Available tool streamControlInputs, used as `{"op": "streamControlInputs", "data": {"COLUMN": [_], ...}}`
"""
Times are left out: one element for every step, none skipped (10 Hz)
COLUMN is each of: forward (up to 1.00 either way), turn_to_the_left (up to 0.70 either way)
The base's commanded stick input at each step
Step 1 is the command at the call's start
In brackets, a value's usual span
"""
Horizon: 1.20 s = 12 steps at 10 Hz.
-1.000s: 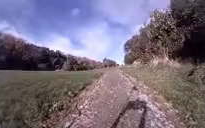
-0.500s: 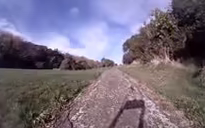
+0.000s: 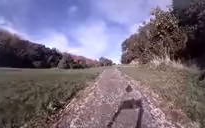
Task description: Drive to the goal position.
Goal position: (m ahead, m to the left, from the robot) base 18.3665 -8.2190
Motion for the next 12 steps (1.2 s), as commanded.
{"op": "streamControlInputs", "data": {"forward": [0.70,0.70,0.70,0.70,0.70,0.70,0.70,0.70,0.70,0.70,0.70,0.70], "turn_to_the_left": [-0.14,-0.14,-0.14,-0.14,-0.14,-0.05,-0.02,0.00,0.00,0.00,0.00,0.00]}}
